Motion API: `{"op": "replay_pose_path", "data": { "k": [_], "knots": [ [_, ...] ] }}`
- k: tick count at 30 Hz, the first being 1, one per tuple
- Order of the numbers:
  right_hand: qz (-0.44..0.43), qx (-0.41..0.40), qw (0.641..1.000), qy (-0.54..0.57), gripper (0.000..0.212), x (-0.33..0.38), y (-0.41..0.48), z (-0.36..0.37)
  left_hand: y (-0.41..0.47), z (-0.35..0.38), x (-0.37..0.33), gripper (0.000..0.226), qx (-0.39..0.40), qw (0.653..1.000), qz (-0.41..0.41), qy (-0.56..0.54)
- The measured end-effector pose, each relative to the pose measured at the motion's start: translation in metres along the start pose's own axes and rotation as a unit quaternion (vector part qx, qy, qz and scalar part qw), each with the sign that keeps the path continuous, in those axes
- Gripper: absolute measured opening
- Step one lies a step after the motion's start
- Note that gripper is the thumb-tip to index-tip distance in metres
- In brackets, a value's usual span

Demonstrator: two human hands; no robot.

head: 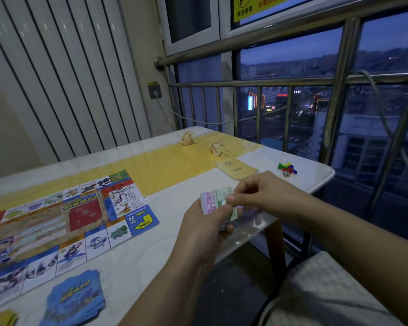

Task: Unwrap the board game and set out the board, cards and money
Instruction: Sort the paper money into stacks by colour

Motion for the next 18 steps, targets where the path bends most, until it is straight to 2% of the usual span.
{"op": "replay_pose_path", "data": {
  "k": [3, 5, 8, 12, 15, 16, 18],
  "knots": [
    [0.017, -0.064, 0.997, 0.050, 0.010, -0.007, 0.009, -0.021, 0.003, 0.008, -0.004, 0.006, -0.003, 0.999, -0.029, -0.038],
    [0.034, -0.142, 0.986, 0.075, 0.011, -0.015, 0.021, -0.043, 0.006, 0.009, -0.006, 0.007, -0.021, 0.994, -0.066, -0.085],
    [0.063, -0.229, 0.971, -0.015, 0.024, -0.032, 0.039, -0.065, 0.010, 0.006, -0.006, 0.015, -0.040, 0.990, -0.092, -0.104],
    [0.092, -0.268, 0.951, -0.124, 0.029, -0.057, 0.051, -0.062, 0.011, 0.004, -0.003, 0.022, -0.048, 0.991, -0.078, -0.093],
    [0.127, -0.315, 0.916, -0.214, 0.035, -0.066, 0.052, -0.057, 0.011, 0.001, -0.002, 0.017, -0.051, 0.992, -0.068, -0.090],
    [0.110, -0.336, 0.910, -0.216, 0.036, -0.063, 0.050, -0.054, 0.011, 0.000, -0.001, 0.017, -0.053, 0.992, -0.065, -0.090],
    [0.044, -0.341, 0.927, -0.148, 0.031, -0.048, 0.040, -0.047, 0.012, -0.001, -0.001, 0.016, -0.056, 0.993, -0.058, -0.092]
  ]
}}
Point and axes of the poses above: each hand's wrist, its own y-axis towards the middle knuckle, its own z-axis out of the palm, x = y × z, the point moved 2 cm from there along y, towards the middle knuckle, and after that the axes turned 13 degrees about z, right-handed, at the moved point
